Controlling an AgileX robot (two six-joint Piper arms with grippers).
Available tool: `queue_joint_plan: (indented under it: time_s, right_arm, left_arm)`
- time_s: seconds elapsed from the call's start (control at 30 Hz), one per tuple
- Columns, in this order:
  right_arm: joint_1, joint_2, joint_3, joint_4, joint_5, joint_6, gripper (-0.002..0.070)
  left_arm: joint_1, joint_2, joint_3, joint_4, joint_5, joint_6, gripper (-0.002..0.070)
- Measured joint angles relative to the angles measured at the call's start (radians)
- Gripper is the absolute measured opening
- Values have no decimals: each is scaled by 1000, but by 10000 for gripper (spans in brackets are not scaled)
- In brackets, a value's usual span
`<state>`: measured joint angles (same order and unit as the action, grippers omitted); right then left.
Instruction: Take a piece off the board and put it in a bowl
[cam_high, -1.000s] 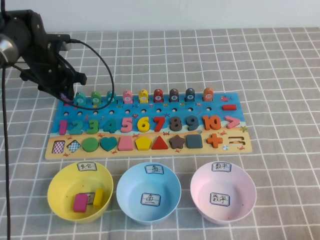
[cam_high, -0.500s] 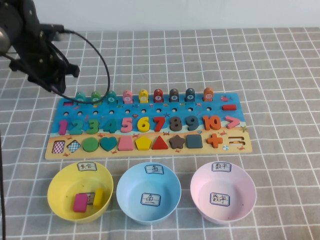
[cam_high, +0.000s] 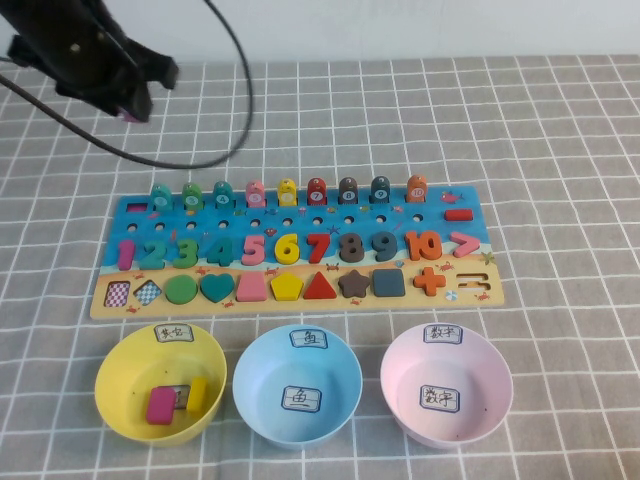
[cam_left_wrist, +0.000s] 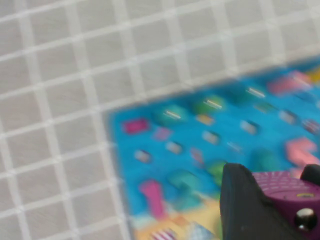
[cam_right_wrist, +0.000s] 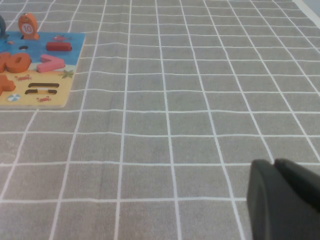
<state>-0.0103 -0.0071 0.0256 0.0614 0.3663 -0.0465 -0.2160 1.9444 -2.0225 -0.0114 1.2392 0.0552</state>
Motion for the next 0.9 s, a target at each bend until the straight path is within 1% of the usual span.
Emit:
queue_joint_plan:
  time_s: [0.3,0.63,0.8,0.9]
  right_arm:
    - [0,0,0,0,0,0,-17]
    - [0,0,0,0,0,0,-17]
    - [0,0,0,0,0,0,-17]
    - [0,0,0,0,0,0,-17]
  left_arm:
    - [-218,-214,296,-12,2,22,195]
    - [-405,-260,524,-55,-1,12,194]
    - [-480,-260,623,-60,-7,11,194]
    - [-493,-260,674,-71,-11,11,194]
